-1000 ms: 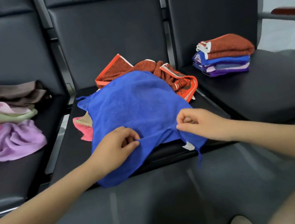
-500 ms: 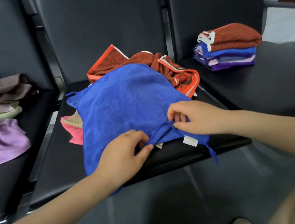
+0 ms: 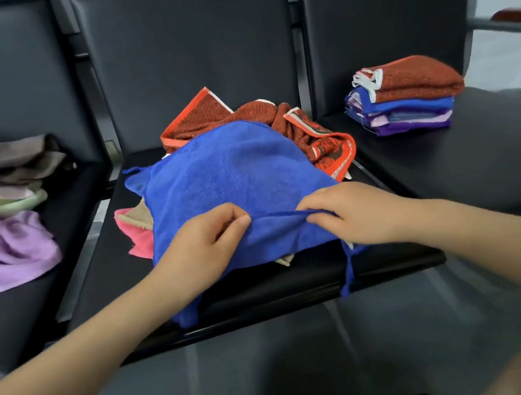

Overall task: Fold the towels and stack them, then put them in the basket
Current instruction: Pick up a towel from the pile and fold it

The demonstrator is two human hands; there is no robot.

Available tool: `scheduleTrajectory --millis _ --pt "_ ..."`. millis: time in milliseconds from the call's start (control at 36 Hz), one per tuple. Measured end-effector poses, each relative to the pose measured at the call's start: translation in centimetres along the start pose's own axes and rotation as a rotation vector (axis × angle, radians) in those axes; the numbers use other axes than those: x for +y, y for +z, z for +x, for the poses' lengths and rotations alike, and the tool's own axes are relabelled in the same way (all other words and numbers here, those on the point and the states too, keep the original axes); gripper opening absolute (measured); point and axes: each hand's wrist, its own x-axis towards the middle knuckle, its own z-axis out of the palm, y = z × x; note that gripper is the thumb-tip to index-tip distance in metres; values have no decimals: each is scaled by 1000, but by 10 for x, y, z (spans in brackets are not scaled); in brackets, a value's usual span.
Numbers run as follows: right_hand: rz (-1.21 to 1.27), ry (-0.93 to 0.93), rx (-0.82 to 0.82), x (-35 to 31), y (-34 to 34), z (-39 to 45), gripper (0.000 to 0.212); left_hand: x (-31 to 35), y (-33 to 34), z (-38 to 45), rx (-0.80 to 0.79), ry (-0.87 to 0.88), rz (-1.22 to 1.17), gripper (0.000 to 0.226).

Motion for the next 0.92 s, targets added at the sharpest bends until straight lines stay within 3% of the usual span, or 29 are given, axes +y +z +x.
scheduleTrajectory --millis 111,306,361,444,500,556,639,722,833,917 --pt "125 14 -61 9 -14 -2 21 -9 -20 2 20 118 257 51" --pt "268 129 112 20 -37 -7 28 -15 -47 9 90 157 420 71" --pt "326 155 164 22 -40 -9 39 -15 -55 10 77 144 392 69" --pt "431 202 262 26 -44 -14 19 -14 -68 10 24 104 395 50" --pt "521 225 300 23 -49 -19 24 -15 -75 8 13 84 427 30" --pt "577 255 325 26 -48 -22 26 -18 -81 7 7 46 395 26" --pt "602 319 364 29 -49 -30 20 -16 -90 -1 42 -27 271 51" --pt "673 343 450 27 -50 -36 28 -14 -94 -10 99 -65 163 48" --pt "875 308 546 17 -54 -41 16 -3 -95 -23 194 -72 37 70" --pt "1019 285 512 14 -55 -41 12 5 -92 -30 232 -85 -72 64"
